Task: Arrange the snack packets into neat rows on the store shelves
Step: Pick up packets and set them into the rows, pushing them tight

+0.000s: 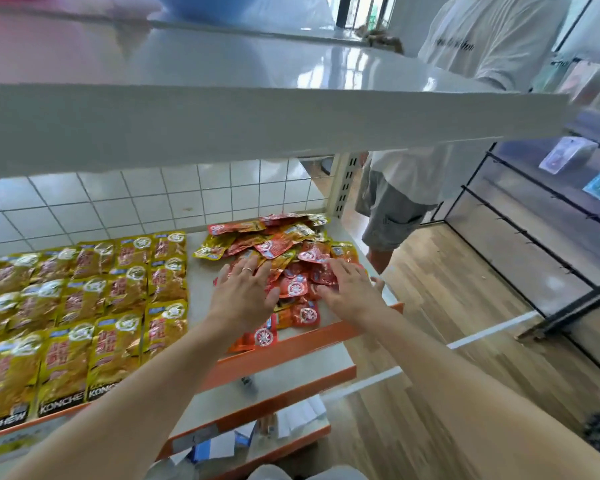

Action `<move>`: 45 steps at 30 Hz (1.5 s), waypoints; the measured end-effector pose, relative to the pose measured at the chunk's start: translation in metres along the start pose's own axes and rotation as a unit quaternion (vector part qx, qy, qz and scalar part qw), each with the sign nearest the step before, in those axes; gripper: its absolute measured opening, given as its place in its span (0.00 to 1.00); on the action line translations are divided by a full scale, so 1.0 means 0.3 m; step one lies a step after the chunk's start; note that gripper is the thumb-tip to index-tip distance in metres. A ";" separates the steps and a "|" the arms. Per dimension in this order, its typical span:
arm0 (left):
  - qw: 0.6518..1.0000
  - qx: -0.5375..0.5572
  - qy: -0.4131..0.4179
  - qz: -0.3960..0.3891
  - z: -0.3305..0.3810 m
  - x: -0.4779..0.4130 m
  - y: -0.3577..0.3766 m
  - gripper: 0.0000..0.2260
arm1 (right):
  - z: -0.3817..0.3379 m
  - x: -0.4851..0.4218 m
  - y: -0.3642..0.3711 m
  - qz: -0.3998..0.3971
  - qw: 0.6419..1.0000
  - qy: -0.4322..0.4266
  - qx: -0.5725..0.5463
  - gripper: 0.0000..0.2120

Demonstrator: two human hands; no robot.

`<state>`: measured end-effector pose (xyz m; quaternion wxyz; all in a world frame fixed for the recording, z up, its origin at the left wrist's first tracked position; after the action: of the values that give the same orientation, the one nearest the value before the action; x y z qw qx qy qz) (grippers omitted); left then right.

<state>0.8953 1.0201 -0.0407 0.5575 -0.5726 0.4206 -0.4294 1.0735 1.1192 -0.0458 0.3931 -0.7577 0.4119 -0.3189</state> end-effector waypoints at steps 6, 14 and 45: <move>0.998 -0.032 -0.051 0.027 0.065 -0.078 -0.008 0.29 | 0.066 -0.093 -0.002 -0.056 0.998 -0.024 0.009 0.33; 0.990 0.048 -0.099 0.090 0.098 -0.098 -0.028 0.12 | 0.087 -0.174 -0.051 -0.020 0.997 -0.071 -0.006 0.33; 0.636 0.693 -0.330 0.072 -0.031 0.240 -0.057 0.04 | 0.173 -0.015 -0.244 0.219 0.943 -0.106 -0.226 0.16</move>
<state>0.9063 0.9487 -0.0218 0.9218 -0.0891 -0.1725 -0.3355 1.1405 1.1662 -0.0090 0.3133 -0.7473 0.5845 -0.0416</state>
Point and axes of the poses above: each hand's wrist, its own x-axis away from the middle knuckle, its own y-axis out of the palm, z = x × y, the point moved 7 cm from there along -x, towards the middle knuckle, and after that the axes turned 14 degrees about -x, right-handed, at the moved point
